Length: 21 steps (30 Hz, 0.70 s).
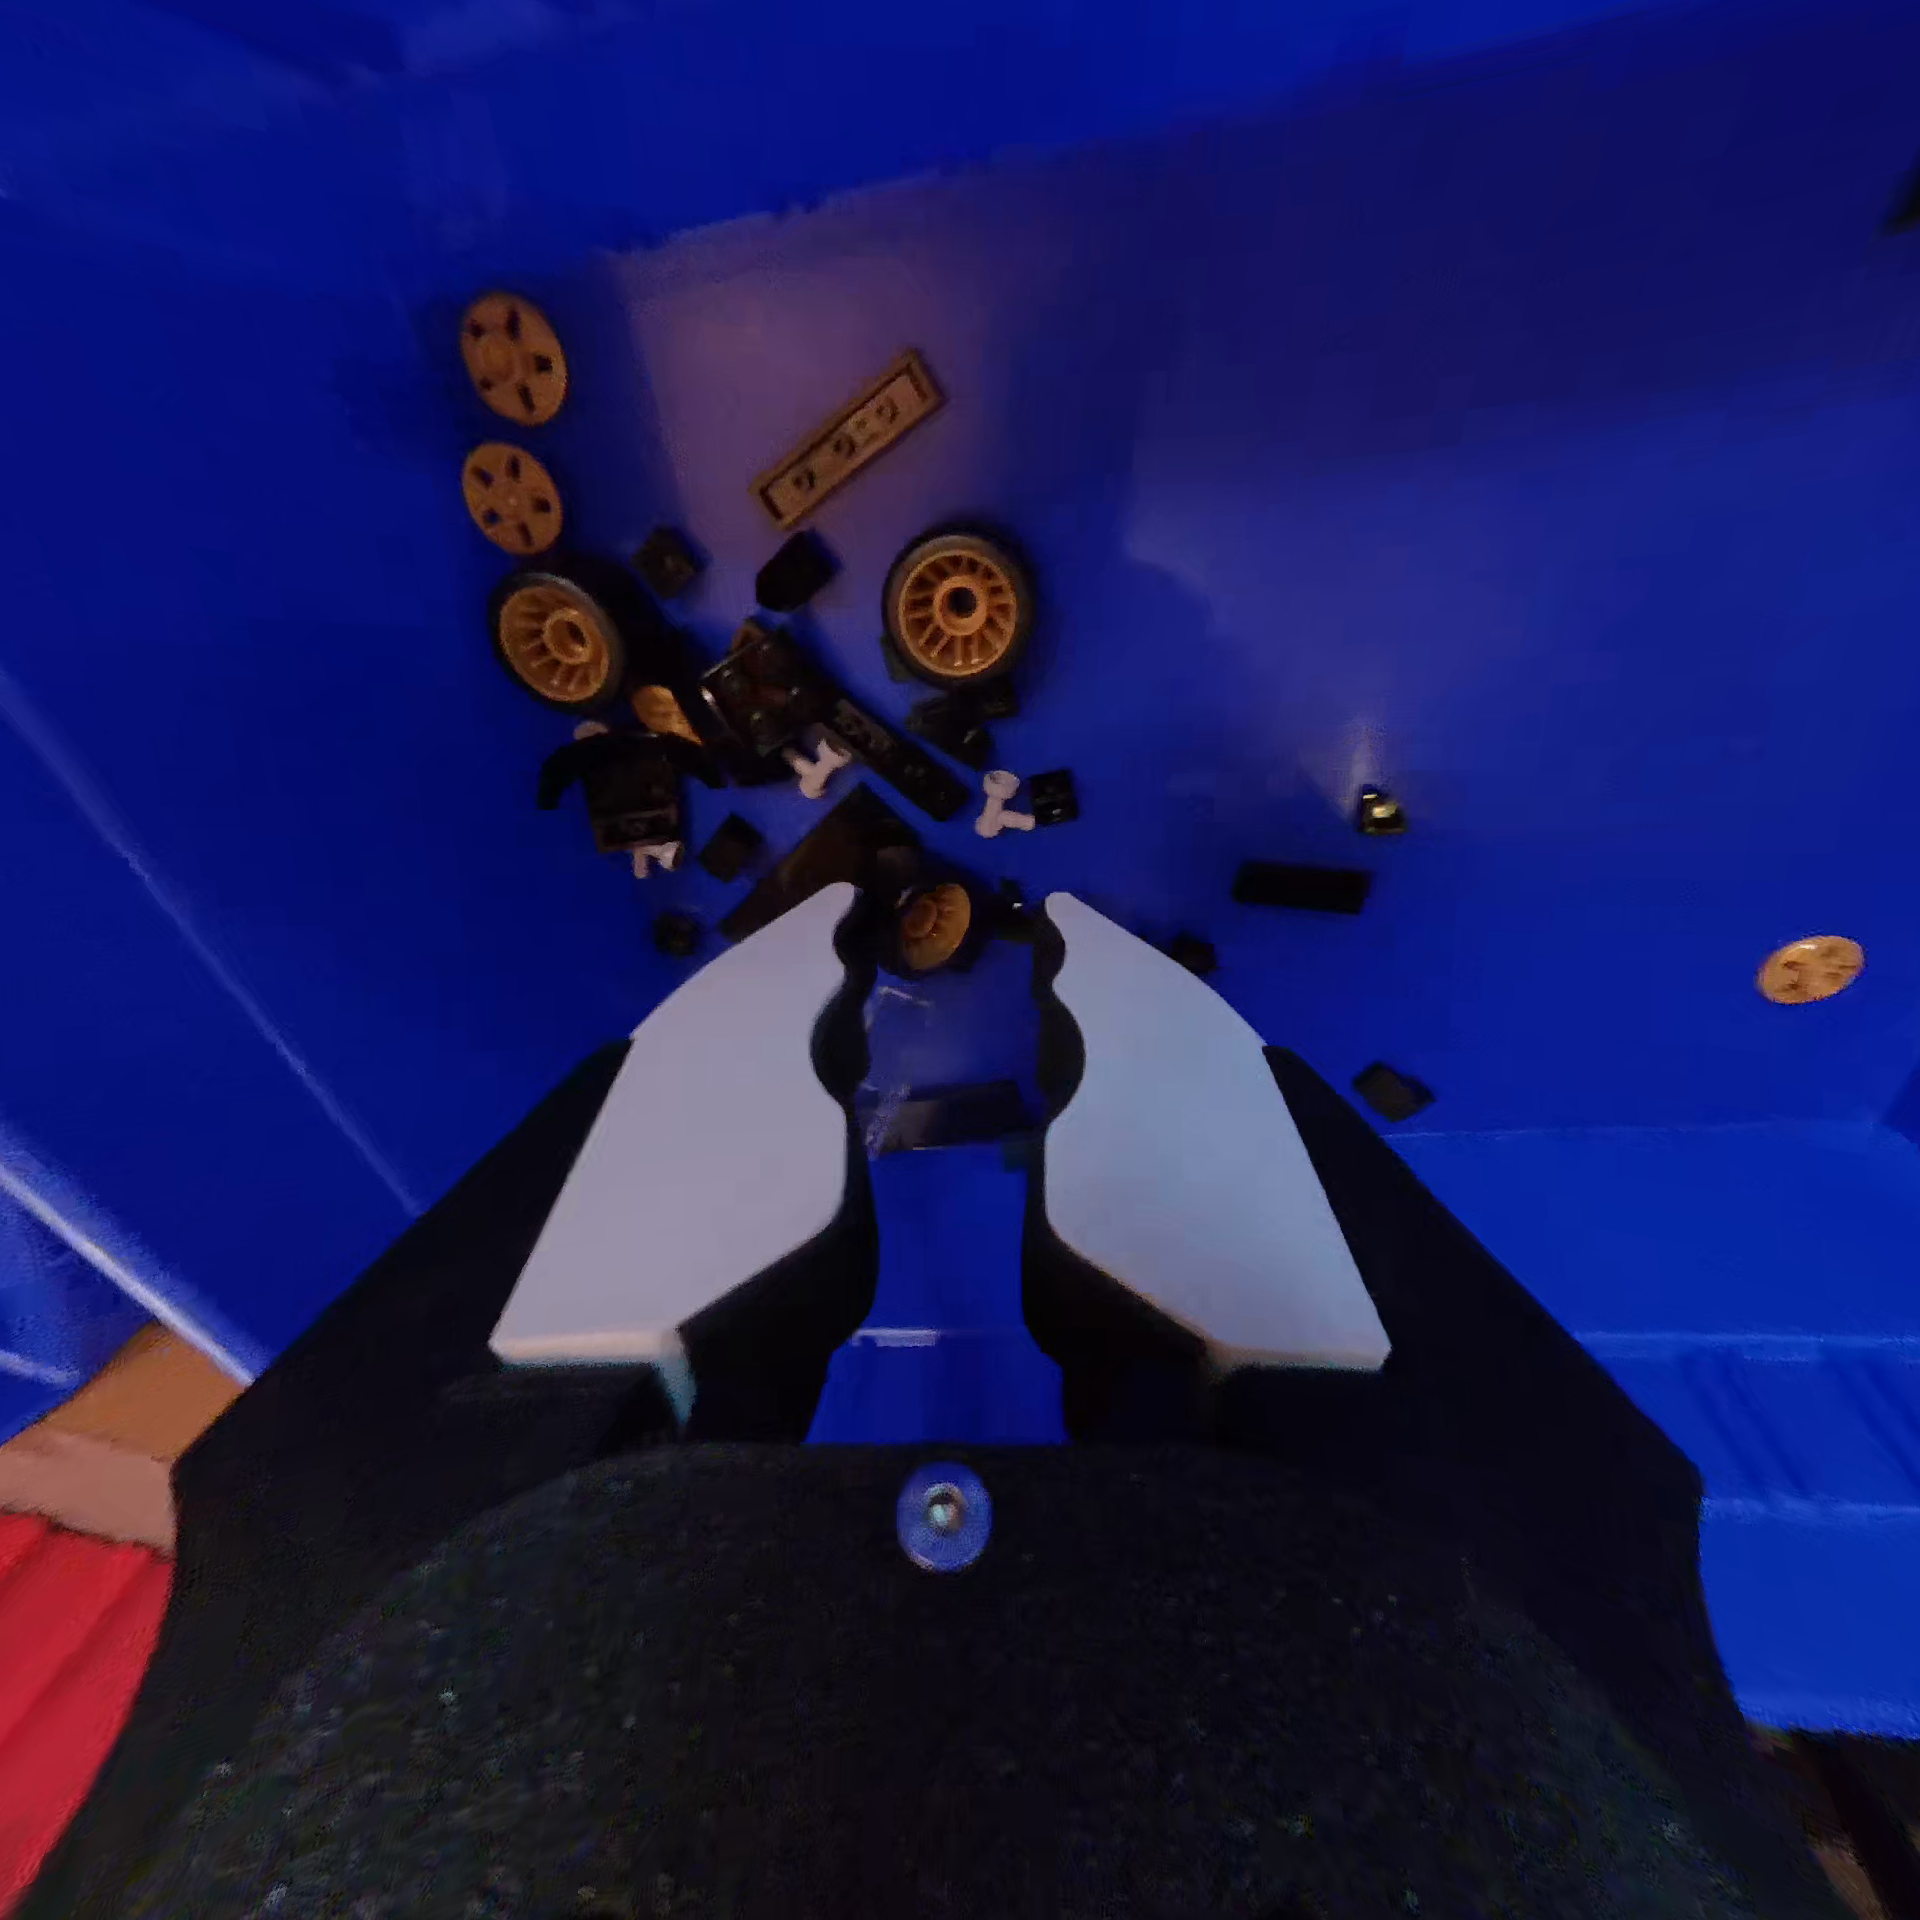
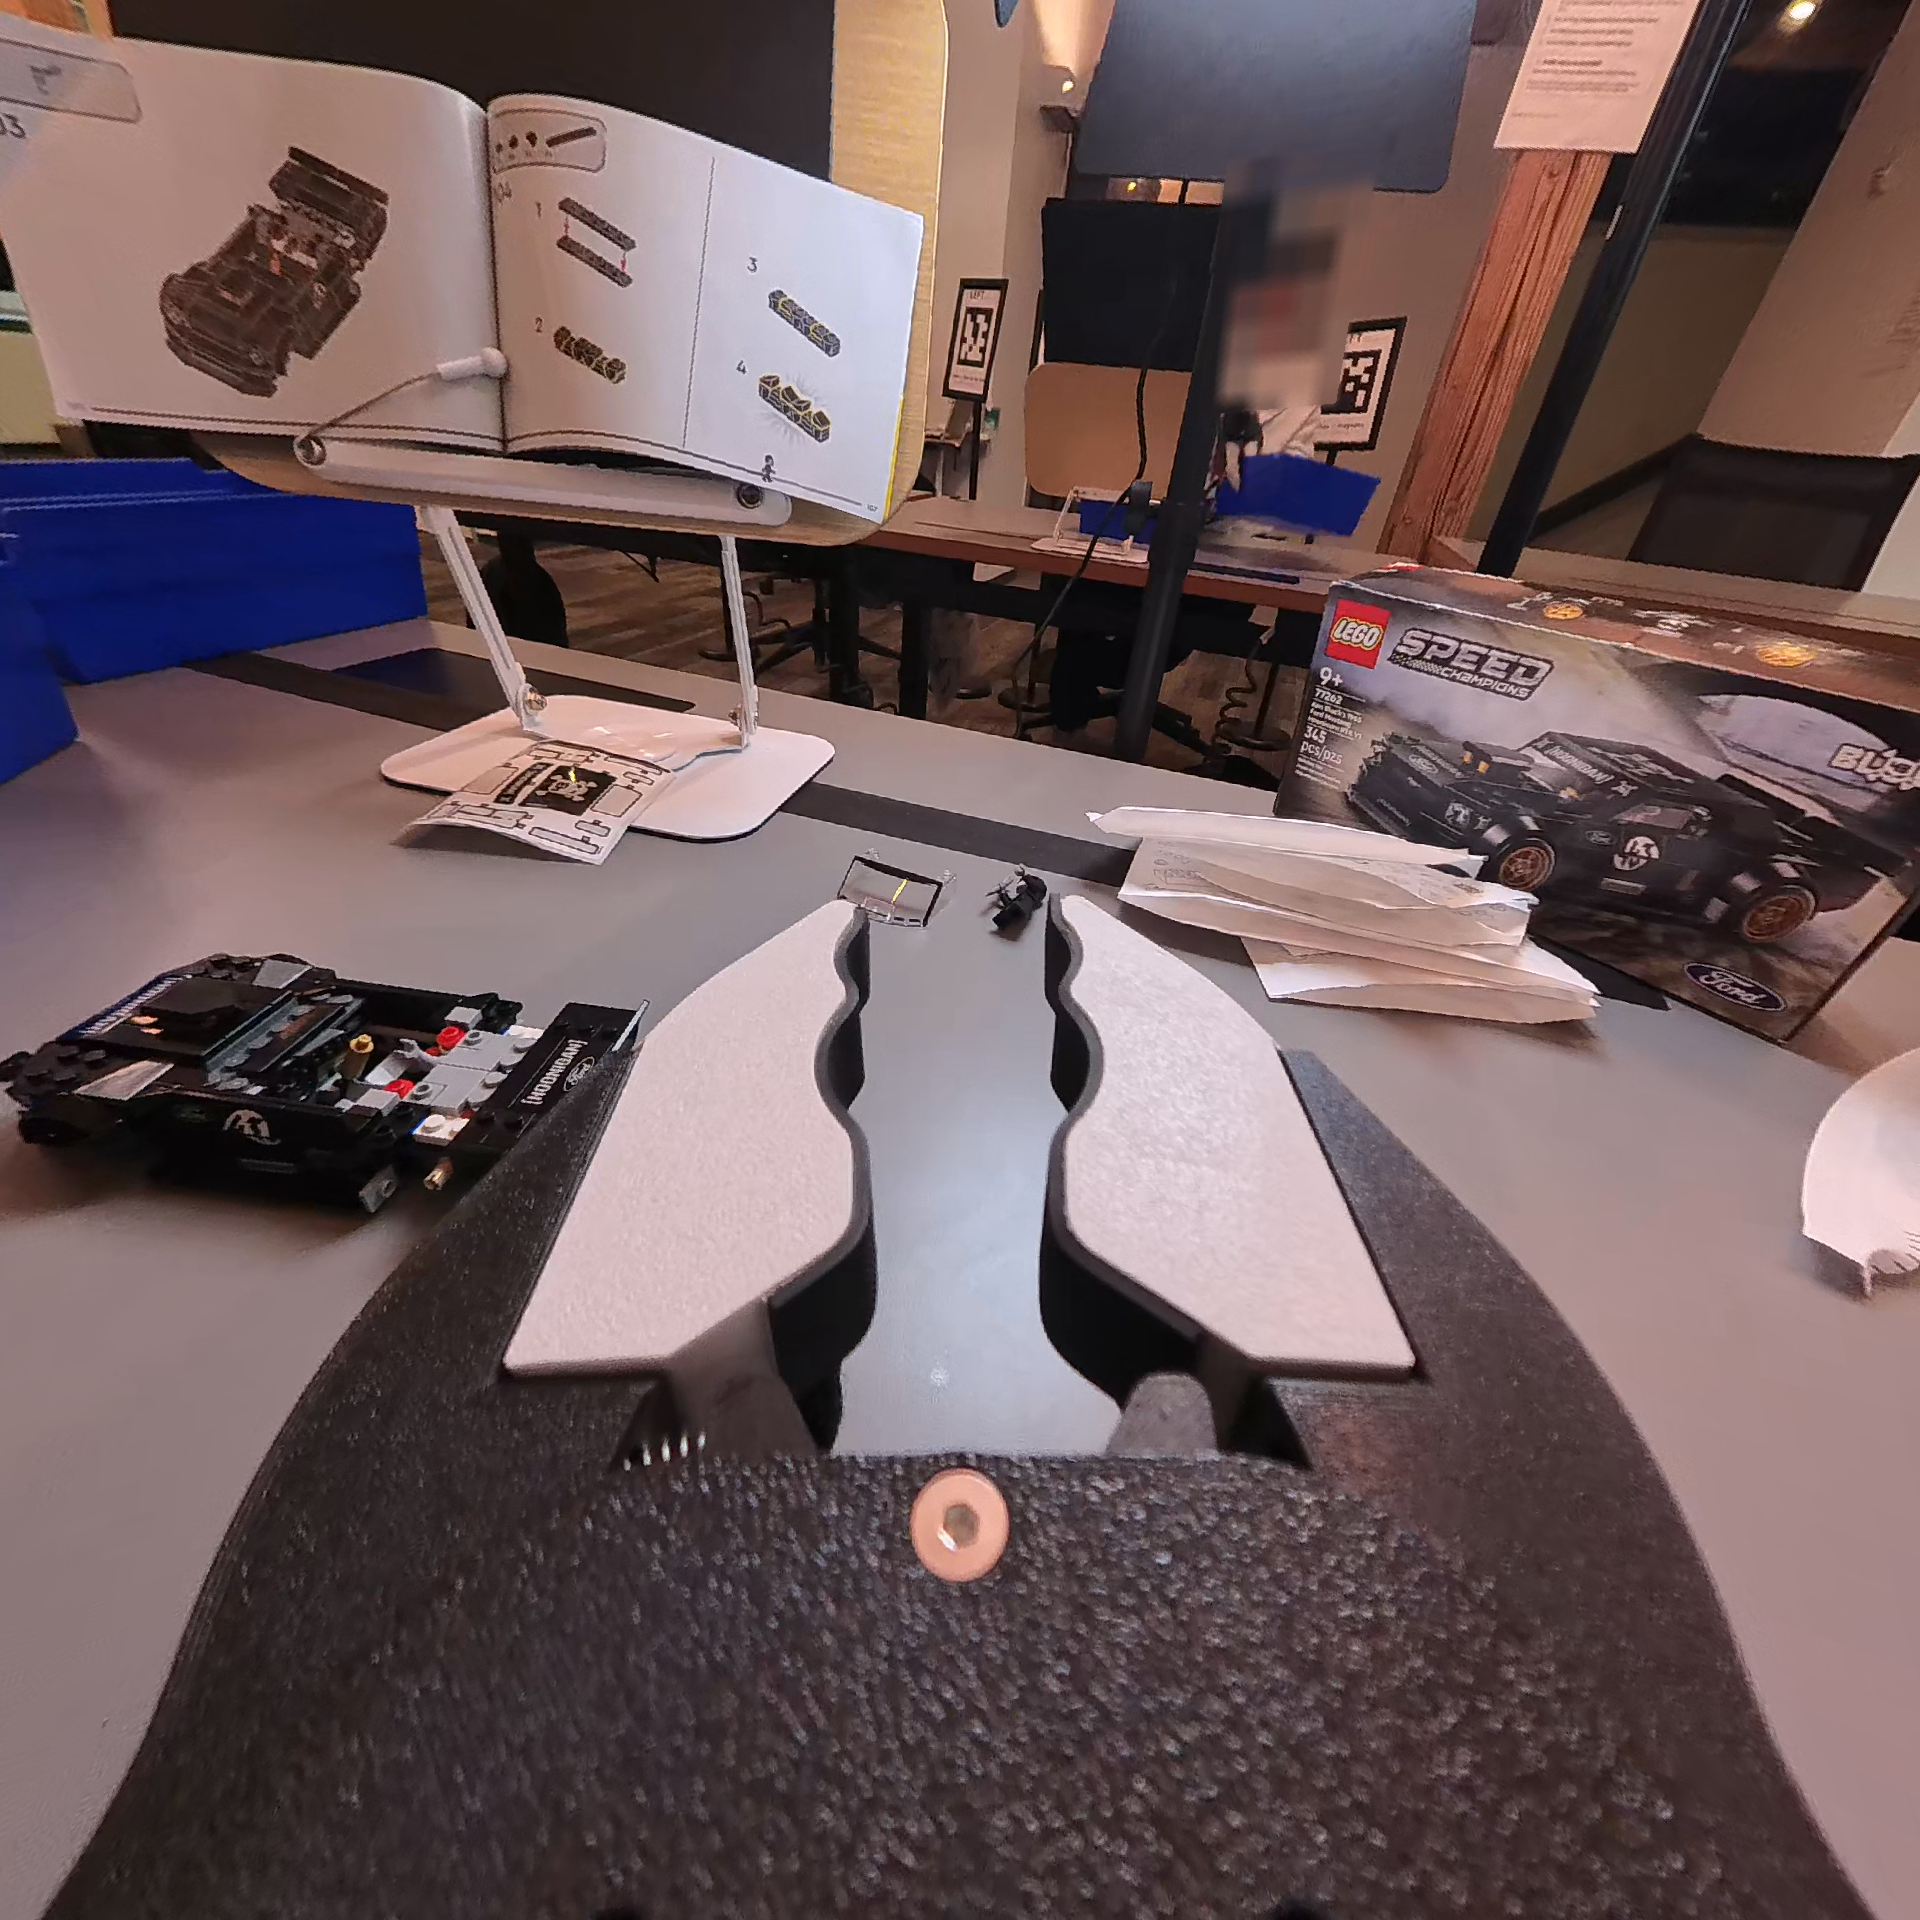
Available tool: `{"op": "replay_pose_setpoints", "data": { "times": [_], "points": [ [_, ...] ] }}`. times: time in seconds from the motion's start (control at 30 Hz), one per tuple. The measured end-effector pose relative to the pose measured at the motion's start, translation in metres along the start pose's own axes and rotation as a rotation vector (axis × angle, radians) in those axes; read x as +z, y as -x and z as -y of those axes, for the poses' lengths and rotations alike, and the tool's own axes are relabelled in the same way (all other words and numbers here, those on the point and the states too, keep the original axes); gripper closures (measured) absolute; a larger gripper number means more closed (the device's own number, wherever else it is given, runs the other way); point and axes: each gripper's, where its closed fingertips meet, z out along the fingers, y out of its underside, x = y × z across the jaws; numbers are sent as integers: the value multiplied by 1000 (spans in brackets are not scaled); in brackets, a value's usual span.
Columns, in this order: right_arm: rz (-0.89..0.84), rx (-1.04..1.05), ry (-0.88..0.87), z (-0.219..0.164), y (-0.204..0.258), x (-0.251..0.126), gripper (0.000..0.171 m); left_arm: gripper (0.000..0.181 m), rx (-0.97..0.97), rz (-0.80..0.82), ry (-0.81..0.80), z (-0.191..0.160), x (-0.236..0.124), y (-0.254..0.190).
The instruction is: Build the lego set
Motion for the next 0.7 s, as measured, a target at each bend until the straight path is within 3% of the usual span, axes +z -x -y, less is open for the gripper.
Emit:
{"op": "replay_pose_setpoints", "data": {
  "times": [0.13, 0.23, 0.3, 0.47, 0.57, 0.7],
  "points": [
    [5, 0, -4, 1, 1, -1, 139, 170, 4, -133, -20, -1, -4, -25],
    [6, 2, -9, 2, 0, -1, 139, 174, -18, -116, -93, 2, -14, -24],
    [7, 4, -11, 2, 0, -2, 139, 170, -53, -91, -126, -1, -21, -19],
    [11, 4, -12, 3, 1, -2, 139, 159, -47, -16, -5, -25, -25, -21],
    [18, 1, -7, 2, 3, -1, 139, 154, -65, 47, 2, -22, -22, -12],
    [16, -4, -5, 1, 3, -1, 139, 133, -100, -36, -17, -12, -8, -15]
  ]
}}
